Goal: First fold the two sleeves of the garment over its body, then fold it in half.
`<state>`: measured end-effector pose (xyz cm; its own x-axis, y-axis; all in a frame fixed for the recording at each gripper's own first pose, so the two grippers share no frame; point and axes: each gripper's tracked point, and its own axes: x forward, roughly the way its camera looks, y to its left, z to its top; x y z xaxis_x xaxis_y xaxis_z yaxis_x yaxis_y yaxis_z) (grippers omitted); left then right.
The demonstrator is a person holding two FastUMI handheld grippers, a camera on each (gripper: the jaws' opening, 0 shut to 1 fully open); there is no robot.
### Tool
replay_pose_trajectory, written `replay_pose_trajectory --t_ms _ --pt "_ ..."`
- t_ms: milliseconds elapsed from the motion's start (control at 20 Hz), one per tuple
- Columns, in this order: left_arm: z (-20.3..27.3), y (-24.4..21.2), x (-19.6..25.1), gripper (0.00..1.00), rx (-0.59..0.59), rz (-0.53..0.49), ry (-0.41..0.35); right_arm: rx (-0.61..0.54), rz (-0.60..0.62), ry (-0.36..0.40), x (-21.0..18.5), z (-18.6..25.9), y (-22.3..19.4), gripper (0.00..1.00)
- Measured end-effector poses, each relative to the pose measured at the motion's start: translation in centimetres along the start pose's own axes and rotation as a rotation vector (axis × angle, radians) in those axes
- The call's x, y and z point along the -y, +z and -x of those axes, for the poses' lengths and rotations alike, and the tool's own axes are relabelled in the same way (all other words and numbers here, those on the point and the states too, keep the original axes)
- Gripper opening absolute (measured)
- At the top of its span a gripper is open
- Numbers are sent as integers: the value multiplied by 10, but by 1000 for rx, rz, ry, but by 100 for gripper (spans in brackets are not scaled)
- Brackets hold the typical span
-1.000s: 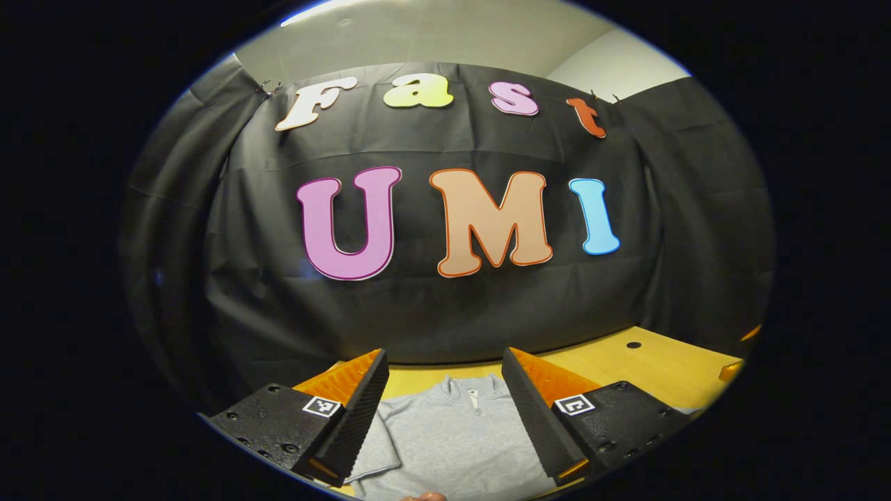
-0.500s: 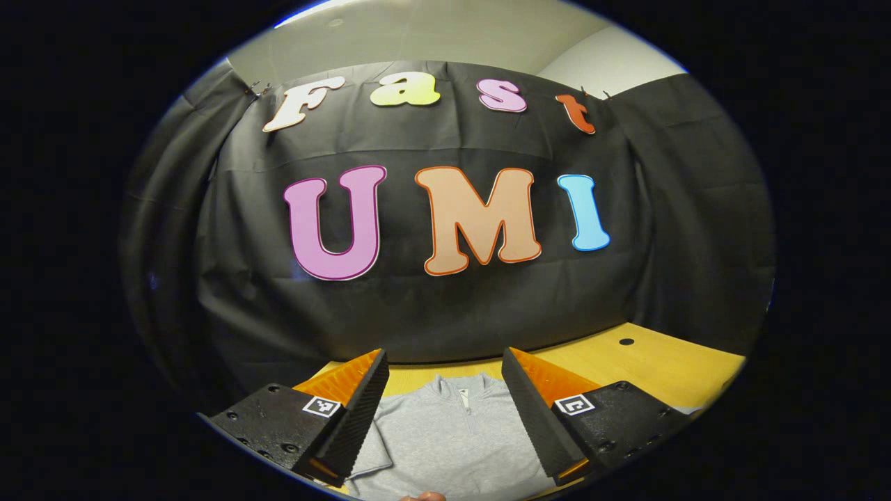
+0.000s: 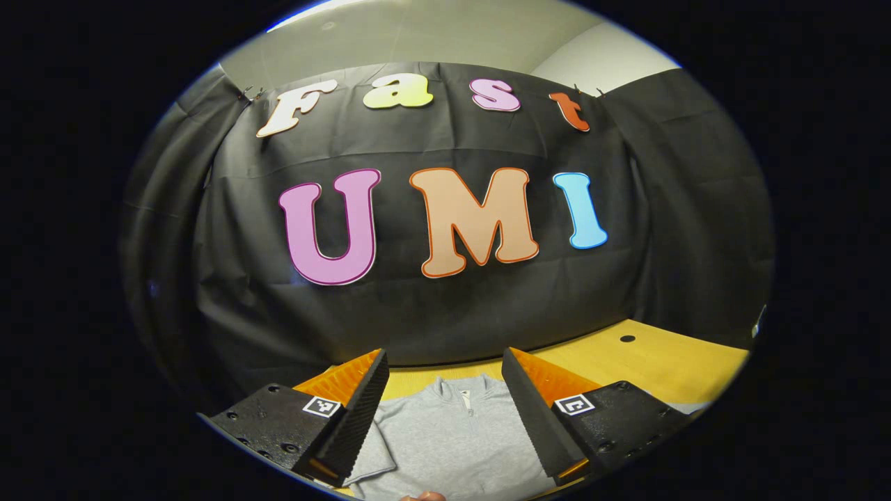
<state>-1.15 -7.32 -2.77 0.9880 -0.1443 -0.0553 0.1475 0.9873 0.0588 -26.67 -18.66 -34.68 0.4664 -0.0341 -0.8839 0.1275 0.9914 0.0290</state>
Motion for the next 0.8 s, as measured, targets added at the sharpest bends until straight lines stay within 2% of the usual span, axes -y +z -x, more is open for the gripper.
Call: replay_pose_trajectory --t_ms 200,300,500,800 --pt "-3 -3 -3 95 -8 2 9 -10 14 16 -13 1 -1 47" --pt "-4 -3 -4 95 -9 4 10 -32 -19 43 -21 3 -1 16" --pt "-5 -6 -13 95 -14 11 35 -15 -52 57 -33 7 12 15" --pt "0 -13 -31 95 -34 25 74 105 -255 165 -61 17 89 15"
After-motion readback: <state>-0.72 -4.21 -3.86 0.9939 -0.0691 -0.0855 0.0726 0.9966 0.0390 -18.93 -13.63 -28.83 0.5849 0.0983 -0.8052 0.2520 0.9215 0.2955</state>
